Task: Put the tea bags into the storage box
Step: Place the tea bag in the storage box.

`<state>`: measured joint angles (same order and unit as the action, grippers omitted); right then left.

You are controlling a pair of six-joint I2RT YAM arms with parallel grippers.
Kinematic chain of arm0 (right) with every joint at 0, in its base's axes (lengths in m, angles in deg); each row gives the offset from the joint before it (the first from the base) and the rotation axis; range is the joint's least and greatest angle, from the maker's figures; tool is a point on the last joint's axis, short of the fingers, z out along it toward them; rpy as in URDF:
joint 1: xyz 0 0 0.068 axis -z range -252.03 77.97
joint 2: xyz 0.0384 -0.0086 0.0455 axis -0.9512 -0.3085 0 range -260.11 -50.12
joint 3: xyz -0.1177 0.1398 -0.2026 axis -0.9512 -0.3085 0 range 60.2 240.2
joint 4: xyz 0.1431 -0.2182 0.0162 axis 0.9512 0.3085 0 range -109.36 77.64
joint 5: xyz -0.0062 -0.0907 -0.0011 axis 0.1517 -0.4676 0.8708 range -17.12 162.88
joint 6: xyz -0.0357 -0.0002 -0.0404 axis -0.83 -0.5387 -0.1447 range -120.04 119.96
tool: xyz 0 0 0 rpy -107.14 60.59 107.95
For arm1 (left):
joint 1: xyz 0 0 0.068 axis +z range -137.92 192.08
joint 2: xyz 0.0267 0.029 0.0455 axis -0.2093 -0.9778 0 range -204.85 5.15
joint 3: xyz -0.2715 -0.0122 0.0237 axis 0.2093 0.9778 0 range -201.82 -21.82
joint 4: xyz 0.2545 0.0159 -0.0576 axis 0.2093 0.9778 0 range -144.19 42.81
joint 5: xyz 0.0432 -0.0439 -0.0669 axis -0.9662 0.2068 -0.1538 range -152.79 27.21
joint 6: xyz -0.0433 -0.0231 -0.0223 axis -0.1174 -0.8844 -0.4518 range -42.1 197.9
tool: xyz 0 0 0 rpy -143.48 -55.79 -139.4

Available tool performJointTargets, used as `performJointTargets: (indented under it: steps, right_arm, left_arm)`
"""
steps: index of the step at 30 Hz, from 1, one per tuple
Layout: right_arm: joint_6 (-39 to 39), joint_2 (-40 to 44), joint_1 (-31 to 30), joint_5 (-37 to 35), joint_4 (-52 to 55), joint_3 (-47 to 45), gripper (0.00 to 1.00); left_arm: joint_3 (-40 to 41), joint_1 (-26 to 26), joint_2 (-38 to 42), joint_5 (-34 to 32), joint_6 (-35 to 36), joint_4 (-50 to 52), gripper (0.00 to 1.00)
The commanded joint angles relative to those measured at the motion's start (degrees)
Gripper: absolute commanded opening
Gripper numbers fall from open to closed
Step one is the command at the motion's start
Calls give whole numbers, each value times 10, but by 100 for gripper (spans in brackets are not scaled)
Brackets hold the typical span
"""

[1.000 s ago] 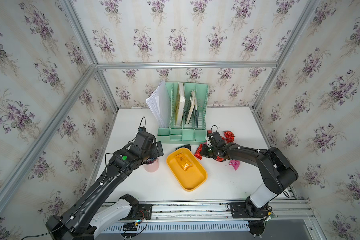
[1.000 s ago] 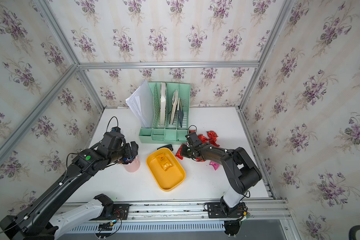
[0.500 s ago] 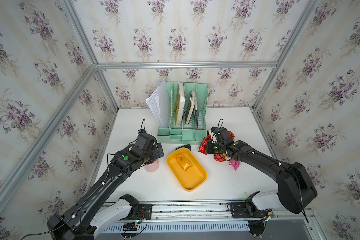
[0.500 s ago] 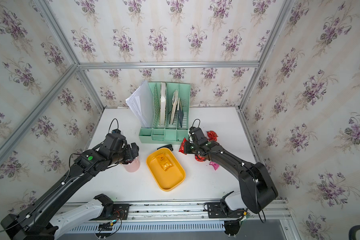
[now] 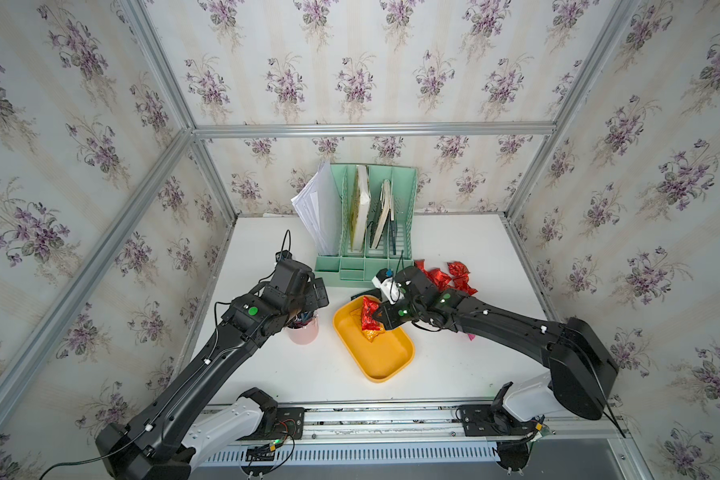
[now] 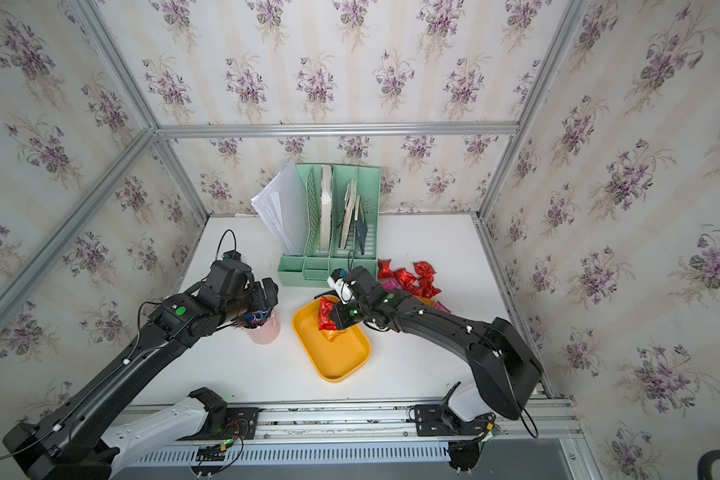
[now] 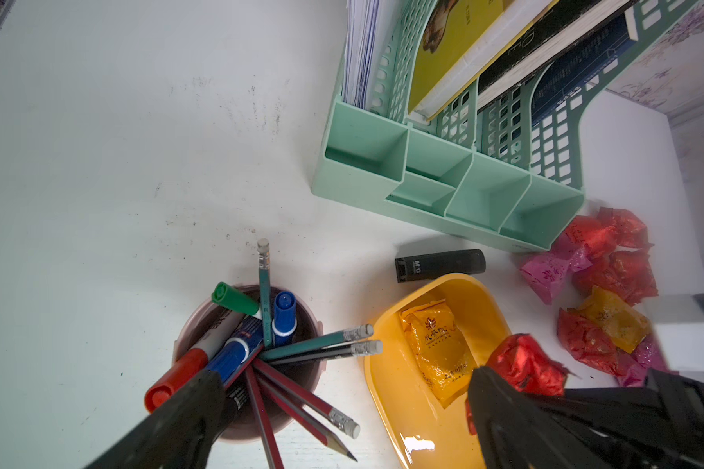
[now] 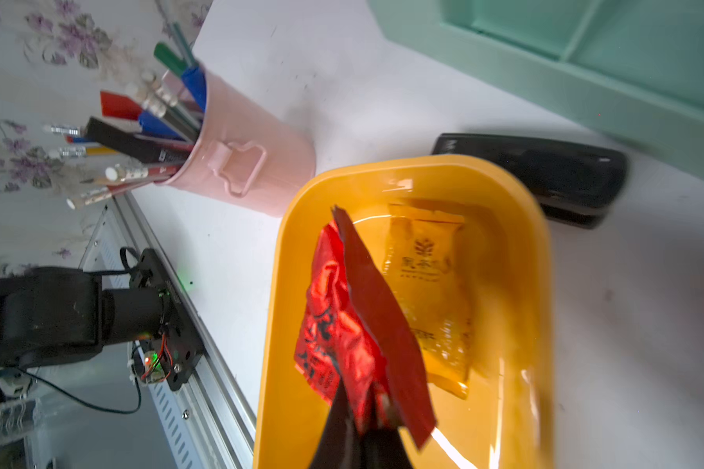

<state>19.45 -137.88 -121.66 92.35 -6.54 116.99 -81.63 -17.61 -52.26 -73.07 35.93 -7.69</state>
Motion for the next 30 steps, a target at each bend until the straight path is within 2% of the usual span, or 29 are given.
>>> performJointTargets:
  steps: [1, 9, 14, 16, 19, 21, 23, 25, 30]
  right_arm:
    - [-23, -45, -26, 1, 6, 35, 0]
    - [-46, -134, -44, -38, 44, 99, 0]
    - [-61, -160, -45, -36, 53, 110, 0]
    - [-63, -168, -44, -33, 57, 115, 6]
    - [-52, -162, -45, -20, 43, 114, 22]
    - [-37, -146, -43, -17, 29, 110, 40]
    - [-21, -125, -35, -18, 18, 104, 52]
    - [6, -101, -19, -20, 5, 93, 56]
    - [94, -31, 53, -62, -5, 49, 57]
  left_arm:
    - [7, 0, 17, -18, 0, 5, 99]
    - [21, 0, 64, -32, -7, 47, 99]
    - [30, 0, 78, -30, -4, 57, 99]
    - [30, 0, 77, -26, 1, 54, 99]
    - [26, 0, 67, -20, 13, 40, 99]
    - [17, 0, 52, -15, 21, 30, 99]
    - [4, 0, 32, -8, 29, 24, 99]
    - [-12, 0, 10, 2, 40, 16, 99]
    - [-47, 0, -51, 28, 75, -7, 99]
